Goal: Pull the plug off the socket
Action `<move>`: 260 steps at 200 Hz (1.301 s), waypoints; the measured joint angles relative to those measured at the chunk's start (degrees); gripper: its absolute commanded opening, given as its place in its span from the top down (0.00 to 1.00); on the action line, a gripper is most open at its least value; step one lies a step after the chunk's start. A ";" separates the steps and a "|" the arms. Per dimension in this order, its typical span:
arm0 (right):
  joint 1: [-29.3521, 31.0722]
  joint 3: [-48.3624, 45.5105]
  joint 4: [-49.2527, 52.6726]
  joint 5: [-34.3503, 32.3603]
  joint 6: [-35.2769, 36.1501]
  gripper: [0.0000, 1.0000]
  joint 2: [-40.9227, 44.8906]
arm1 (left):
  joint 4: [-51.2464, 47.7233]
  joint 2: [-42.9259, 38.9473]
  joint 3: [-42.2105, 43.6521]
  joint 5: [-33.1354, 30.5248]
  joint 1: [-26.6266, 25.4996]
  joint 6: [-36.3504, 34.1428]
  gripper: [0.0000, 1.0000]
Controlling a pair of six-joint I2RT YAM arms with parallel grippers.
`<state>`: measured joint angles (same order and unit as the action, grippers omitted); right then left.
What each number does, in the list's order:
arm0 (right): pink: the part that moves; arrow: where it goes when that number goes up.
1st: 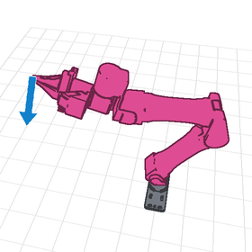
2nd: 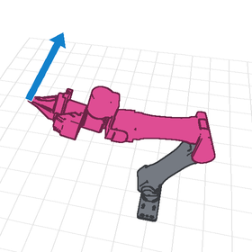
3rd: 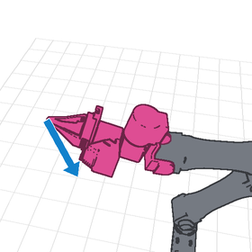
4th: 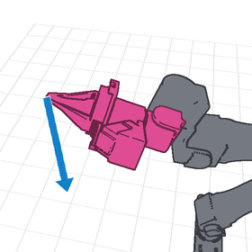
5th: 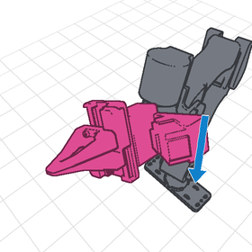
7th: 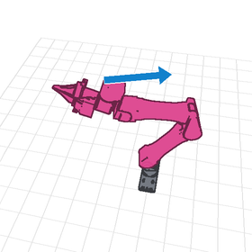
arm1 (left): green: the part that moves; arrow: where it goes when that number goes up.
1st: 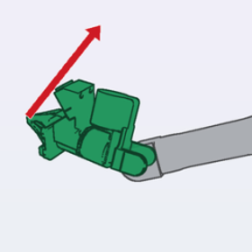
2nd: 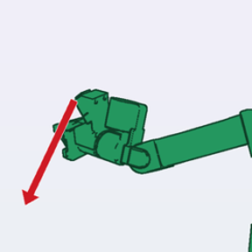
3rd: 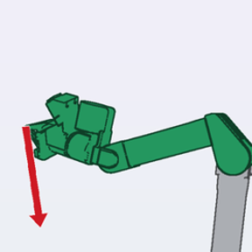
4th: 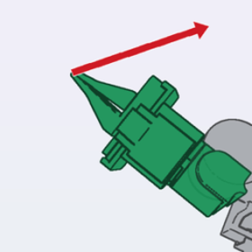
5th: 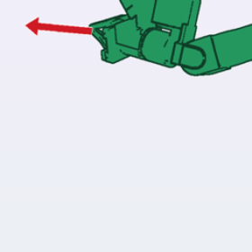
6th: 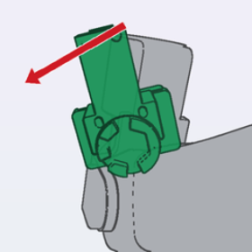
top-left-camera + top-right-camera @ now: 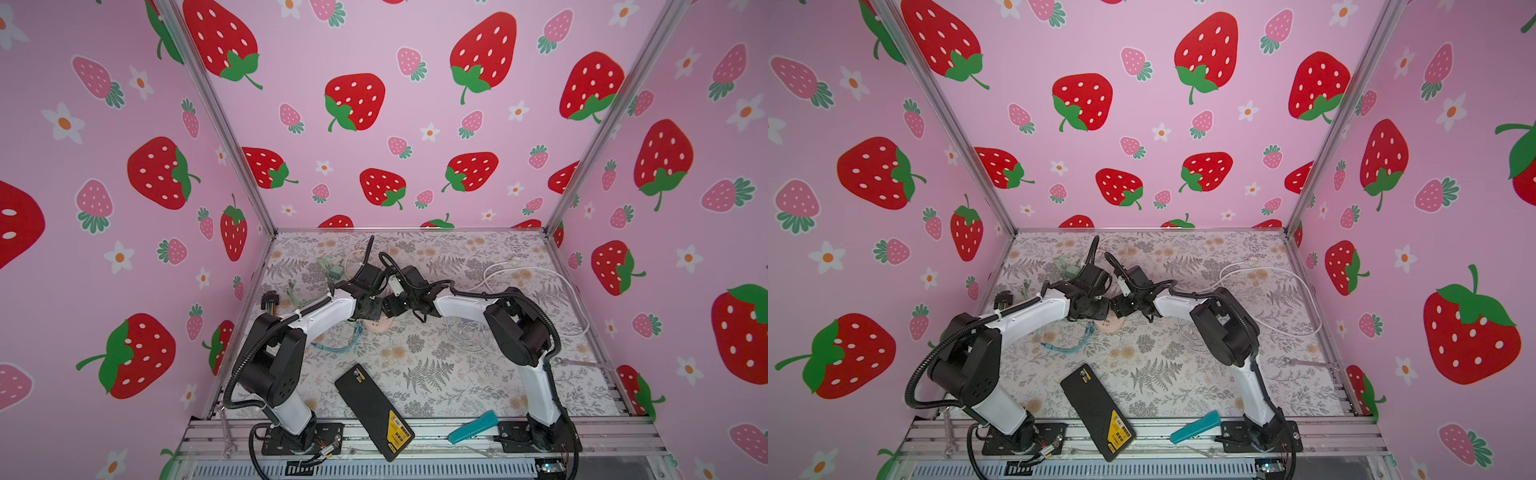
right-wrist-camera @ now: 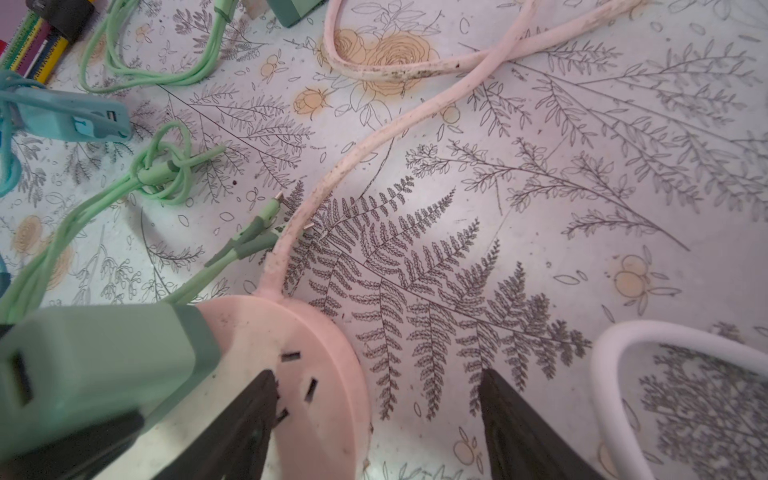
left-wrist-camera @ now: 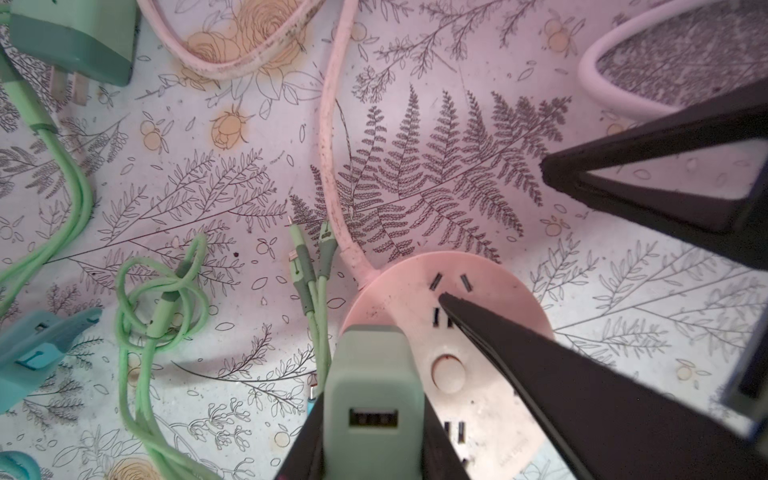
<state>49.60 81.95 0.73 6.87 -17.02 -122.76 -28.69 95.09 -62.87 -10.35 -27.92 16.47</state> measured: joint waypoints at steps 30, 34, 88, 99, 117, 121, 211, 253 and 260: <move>0.00 0.20 0.15 0.04 0.00 0.22 -0.15 | 0.02 0.11 0.00 0.07 -0.02 0.02 0.89; 0.00 0.26 0.17 0.07 0.00 0.22 -0.17 | 0.02 0.13 0.00 0.07 -0.04 0.02 0.89; -0.02 0.42 0.09 0.22 -0.09 0.22 -0.48 | -0.24 1.09 -0.70 2.80 1.57 1.68 0.91; -0.02 0.46 0.11 0.17 -0.07 0.22 -0.50 | -0.35 1.20 -0.85 3.89 2.05 2.01 0.91; -0.02 0.79 0.33 0.17 -0.07 0.22 -0.66 | -0.26 1.22 -0.85 5.64 2.89 2.69 0.91; -0.02 0.83 0.39 0.17 -0.07 0.22 -0.68 | -0.24 1.25 -0.85 6.01 3.10 2.80 0.91; -0.02 0.94 0.44 0.07 -0.07 0.22 -0.72 | -0.02 1.75 -0.98 8.37 4.24 2.97 0.92; -0.02 1.51 0.87 0.15 -0.07 0.22 -1.11 | -1.64 3.15 -2.78 3.23 1.70 1.79 0.92; -0.04 1.73 1.07 0.15 -0.07 0.23 -1.22 | -1.62 3.32 -2.89 2.54 1.42 1.70 0.92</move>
<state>49.56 83.68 1.80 7.03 -17.08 -123.98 -30.30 98.41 -65.76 -7.81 -26.50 18.17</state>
